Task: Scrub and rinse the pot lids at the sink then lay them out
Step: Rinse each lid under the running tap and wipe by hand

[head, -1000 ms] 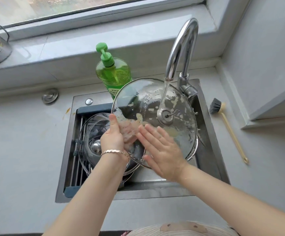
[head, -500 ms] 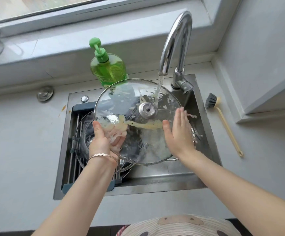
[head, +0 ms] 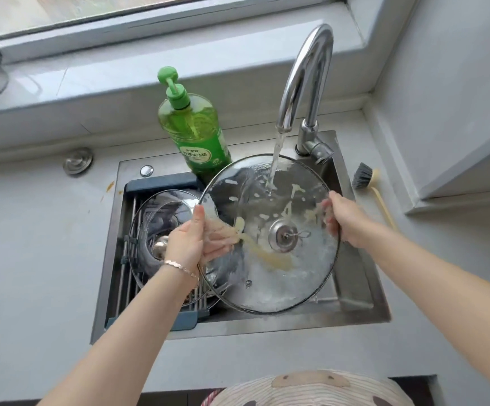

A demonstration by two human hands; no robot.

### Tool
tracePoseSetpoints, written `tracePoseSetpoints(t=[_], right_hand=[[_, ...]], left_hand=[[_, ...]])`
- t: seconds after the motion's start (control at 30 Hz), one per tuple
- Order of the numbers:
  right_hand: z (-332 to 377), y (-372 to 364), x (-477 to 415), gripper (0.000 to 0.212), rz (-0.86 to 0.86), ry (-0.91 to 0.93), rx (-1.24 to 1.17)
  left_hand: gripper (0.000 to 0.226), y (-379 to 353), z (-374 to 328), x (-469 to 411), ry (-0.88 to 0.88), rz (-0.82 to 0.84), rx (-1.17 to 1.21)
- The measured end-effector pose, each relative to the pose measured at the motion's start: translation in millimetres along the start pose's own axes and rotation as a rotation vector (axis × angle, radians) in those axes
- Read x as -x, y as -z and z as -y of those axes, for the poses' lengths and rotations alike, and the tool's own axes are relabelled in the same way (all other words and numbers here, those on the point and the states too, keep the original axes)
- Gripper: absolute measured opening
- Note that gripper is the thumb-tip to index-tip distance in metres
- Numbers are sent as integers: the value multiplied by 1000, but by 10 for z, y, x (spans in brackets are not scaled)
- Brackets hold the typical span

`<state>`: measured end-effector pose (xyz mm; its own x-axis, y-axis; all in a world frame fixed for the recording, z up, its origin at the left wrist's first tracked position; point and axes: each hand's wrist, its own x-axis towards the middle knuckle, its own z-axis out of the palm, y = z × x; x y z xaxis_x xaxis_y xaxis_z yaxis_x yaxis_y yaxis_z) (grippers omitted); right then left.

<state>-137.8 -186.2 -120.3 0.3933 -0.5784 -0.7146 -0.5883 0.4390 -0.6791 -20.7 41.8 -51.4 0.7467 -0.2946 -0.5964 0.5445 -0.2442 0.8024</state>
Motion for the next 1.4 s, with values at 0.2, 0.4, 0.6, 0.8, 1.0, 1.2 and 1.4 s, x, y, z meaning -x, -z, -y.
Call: tracePoseSetpoints(t=[0.2, 0.4, 0.6, 0.8, 1.0, 1.2, 1.4], right_hand=[[-150, 257, 283, 33, -250, 115, -78], [-139, 429, 482, 39, -210, 88, -529], [-180, 476, 473, 27, 116, -136, -579], [-252, 436, 433, 49, 342, -486, -457], [-407, 333, 327, 27, 167, -380, -471], [-503, 256, 367, 33, 67, -129, -586], [-491, 203, 412, 39, 9, -8, -614]], left_hand=[[67, -336, 179, -302, 339, -64, -41], [30, -513, 322, -249, 286, -274, 314], [52, -460, 365, -56, -60, -379, 293], [43, -315, 457, 101, -551, -200, 176], [31, -130, 527, 89, -495, 134, -109], [42, -248, 434, 107, -222, -20, 55], [41, -221, 334, -84, -188, -39, -55]])
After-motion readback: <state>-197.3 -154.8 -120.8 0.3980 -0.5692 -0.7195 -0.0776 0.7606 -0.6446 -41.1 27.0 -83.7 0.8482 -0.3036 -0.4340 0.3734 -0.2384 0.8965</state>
